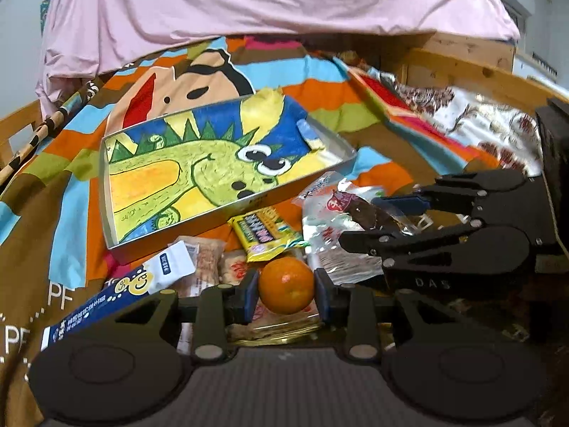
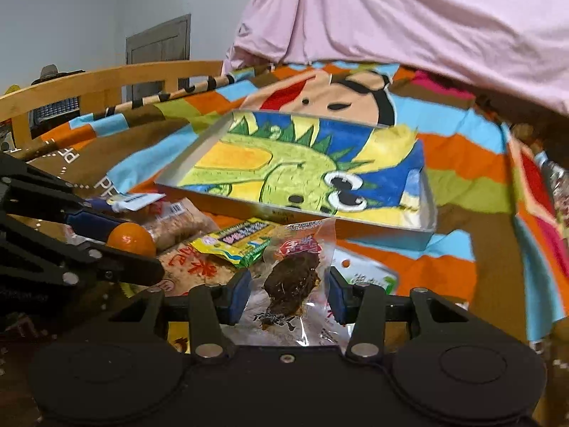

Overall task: Organize snacks
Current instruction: 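Lift the orange with the left tool while the right tool grasps and lifts the meat snack, then lower the orange into the metal tray and open the left tool while the right releases the meat snack there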

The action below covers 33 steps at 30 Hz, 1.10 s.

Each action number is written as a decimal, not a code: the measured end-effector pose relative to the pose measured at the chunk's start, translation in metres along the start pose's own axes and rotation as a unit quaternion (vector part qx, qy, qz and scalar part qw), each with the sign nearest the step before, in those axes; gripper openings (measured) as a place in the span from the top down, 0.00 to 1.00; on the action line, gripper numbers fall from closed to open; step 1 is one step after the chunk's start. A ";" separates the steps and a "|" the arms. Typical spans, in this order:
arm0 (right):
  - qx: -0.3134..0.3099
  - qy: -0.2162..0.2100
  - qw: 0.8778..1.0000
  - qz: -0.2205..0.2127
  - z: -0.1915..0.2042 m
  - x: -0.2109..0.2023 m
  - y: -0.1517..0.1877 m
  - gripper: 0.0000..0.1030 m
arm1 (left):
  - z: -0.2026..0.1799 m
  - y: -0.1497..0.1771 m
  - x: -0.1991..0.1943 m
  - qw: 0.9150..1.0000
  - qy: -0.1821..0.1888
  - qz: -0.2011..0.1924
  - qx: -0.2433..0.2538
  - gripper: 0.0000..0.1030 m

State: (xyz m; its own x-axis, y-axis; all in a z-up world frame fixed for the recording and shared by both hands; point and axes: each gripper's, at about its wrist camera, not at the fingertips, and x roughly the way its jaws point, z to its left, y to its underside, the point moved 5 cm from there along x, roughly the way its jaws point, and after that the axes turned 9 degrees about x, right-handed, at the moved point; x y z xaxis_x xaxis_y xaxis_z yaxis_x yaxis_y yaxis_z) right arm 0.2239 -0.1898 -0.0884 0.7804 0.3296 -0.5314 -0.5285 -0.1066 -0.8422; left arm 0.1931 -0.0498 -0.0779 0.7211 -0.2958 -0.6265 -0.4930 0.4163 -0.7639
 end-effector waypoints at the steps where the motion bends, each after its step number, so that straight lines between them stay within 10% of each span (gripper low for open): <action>1: -0.003 0.002 1.000 -0.006 0.001 -0.007 -0.001 0.54 | -0.002 -0.002 -0.004 1.000 0.001 -0.005 -0.003 0.66; 19: -0.038 0.021 0.988 -0.146 0.010 -0.081 -0.051 0.54 | 0.009 -0.053 -0.049 0.994 -0.023 -0.105 -0.029 0.66; 33: -0.066 0.007 0.982 -0.178 0.007 0.018 -0.142 0.54 | 0.105 -0.102 0.018 0.991 -0.067 -0.112 -0.025 0.66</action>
State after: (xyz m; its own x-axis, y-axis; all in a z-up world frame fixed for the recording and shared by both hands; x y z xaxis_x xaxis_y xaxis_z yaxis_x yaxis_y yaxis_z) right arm 0.3108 -0.1625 0.0227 0.9125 0.3559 -0.2019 -0.1742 -0.1086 -0.9787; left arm 0.3076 -0.0069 0.0048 0.8719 -0.2570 -0.4169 -0.3346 0.3091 -0.8902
